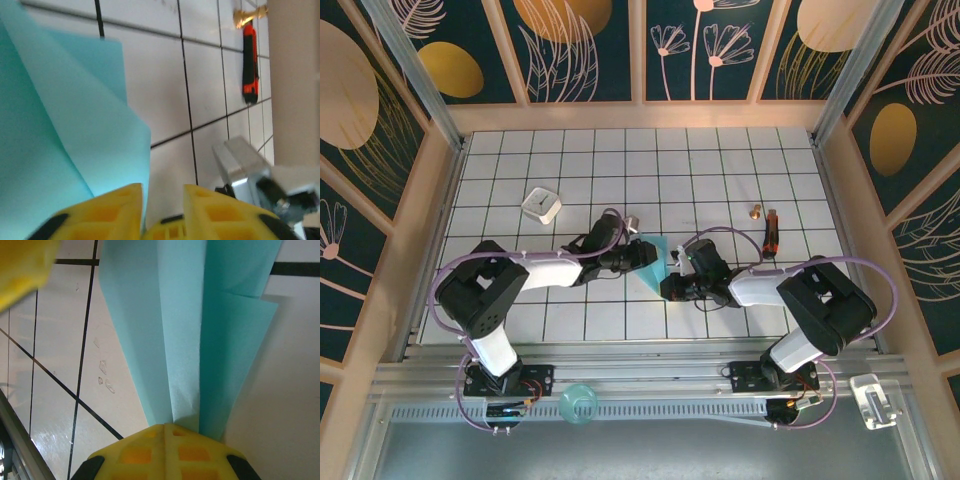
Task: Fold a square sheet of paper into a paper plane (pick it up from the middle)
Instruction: Fourth fold the wing at the center of the table.
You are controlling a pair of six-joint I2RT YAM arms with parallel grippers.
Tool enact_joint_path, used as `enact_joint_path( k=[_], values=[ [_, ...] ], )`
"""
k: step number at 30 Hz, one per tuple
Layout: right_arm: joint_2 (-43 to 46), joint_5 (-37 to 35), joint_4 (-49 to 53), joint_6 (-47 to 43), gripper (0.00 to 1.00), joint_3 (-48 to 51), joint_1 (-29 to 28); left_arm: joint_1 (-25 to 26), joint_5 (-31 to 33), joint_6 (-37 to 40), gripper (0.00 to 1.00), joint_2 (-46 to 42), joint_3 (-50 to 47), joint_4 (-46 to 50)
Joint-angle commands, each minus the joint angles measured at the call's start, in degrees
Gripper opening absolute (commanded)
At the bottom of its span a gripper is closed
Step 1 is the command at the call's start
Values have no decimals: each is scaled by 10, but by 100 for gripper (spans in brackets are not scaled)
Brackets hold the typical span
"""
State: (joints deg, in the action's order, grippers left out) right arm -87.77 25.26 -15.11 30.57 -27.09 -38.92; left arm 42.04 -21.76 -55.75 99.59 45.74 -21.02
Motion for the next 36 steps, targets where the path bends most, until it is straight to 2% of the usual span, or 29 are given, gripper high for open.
enact_joint_path(
  k=[1, 6, 19, 36],
  values=[
    [-8, -16, 70, 9, 1, 29, 4, 8, -33, -28, 15, 9, -12, -20],
    [-8, -20, 70, 7, 1, 31, 5, 11, -66, -41, 0, 38, -1, -39],
    [-8, -26, 79, 2, 0, 27, 8, 14, -88, -50, 0, 89, 23, -12],
    [-18, -30, 110, -1, 0, 25, 6, -2, -43, -20, 0, 126, 46, 15]
  ],
)
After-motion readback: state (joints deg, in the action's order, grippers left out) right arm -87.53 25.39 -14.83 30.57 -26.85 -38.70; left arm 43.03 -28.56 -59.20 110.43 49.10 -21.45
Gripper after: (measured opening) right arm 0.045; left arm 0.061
